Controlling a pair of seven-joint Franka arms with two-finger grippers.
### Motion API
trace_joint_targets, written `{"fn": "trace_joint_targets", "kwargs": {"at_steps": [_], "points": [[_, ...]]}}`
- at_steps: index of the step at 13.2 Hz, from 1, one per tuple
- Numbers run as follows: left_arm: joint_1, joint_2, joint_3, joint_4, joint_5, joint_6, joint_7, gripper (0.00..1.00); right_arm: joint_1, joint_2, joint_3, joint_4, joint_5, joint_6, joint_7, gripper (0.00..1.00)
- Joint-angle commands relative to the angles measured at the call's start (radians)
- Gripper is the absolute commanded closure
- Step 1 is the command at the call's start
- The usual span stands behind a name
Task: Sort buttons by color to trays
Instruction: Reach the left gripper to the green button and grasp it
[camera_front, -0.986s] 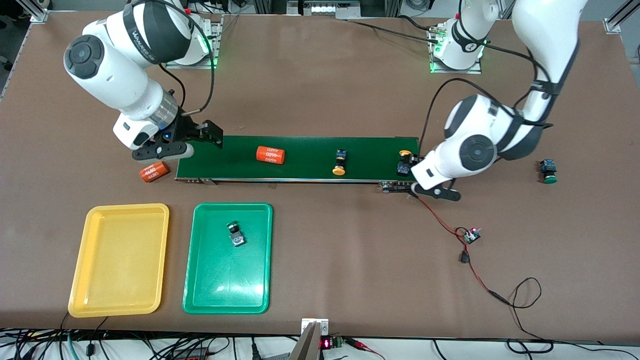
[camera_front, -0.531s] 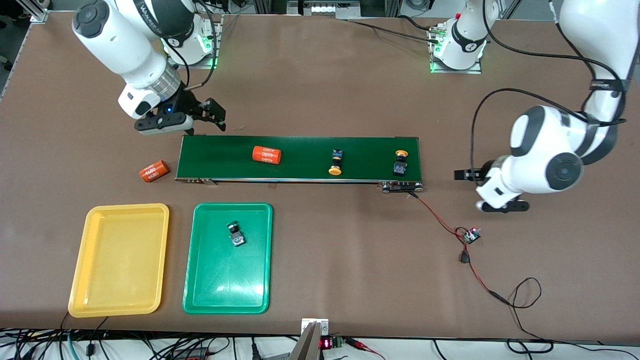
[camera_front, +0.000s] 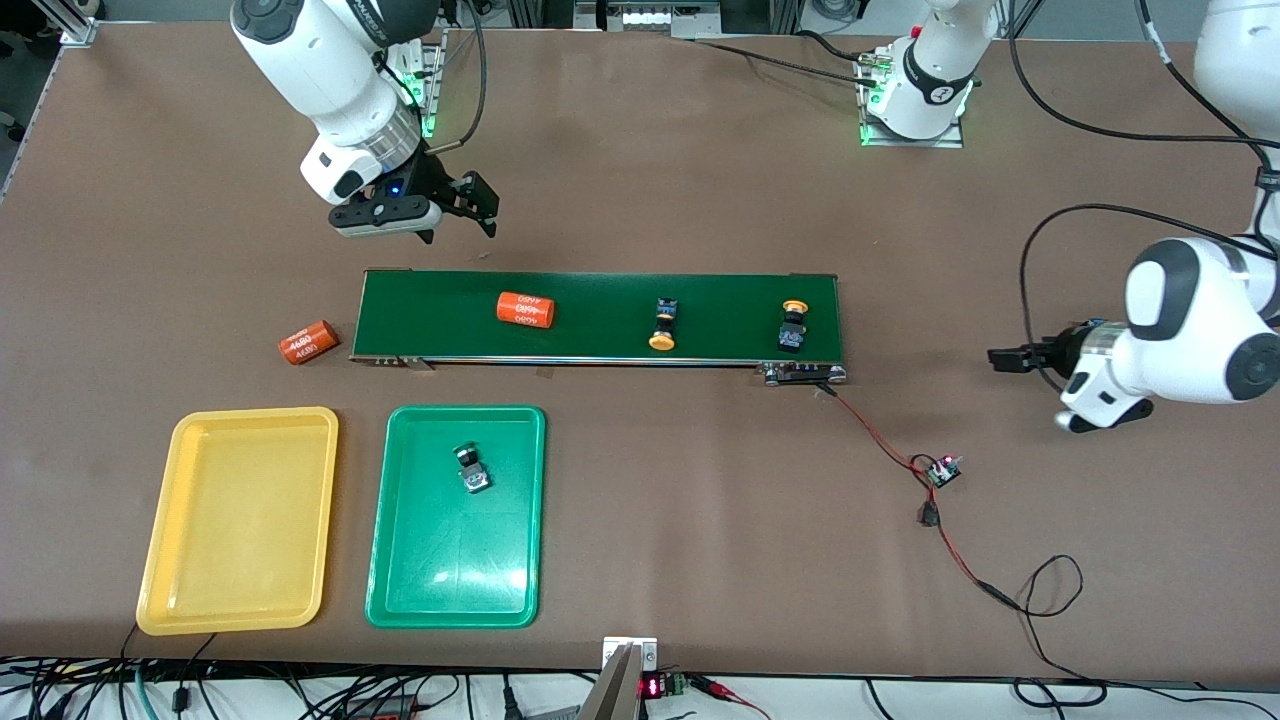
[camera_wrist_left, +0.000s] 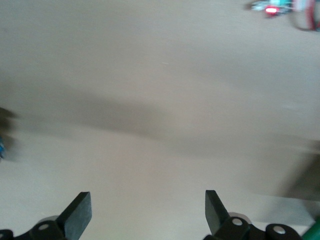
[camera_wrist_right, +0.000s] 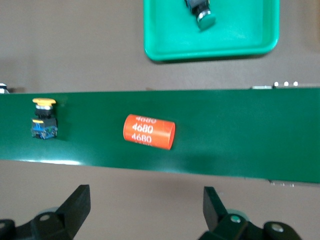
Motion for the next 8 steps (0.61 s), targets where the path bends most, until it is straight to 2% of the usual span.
{"fn": "trace_joint_targets", "kwargs": {"at_steps": [1,3,5,8], "points": [[0.035,0.045,0.001,0.071,0.028,-0.016,0.145,0.0,-0.014,-0.017,0.023,-0.011,-0.107,-0.061,0.1,0.0],[0.05,0.045,0.021,0.075,0.028,-0.015,0.226,0.0,-0.014,-0.016,0.041,-0.008,-0.178,-0.099,0.183,0.0],[0.055,0.041,0.056,0.075,0.085,-0.013,0.268,0.0,-0.014,-0.011,0.044,-0.003,-0.186,-0.124,0.209,0.0],[0.151,0.039,0.053,0.066,0.099,0.04,0.37,0.0,-0.011,0.033,0.067,0.024,-0.197,-0.123,0.264,0.0]]}}
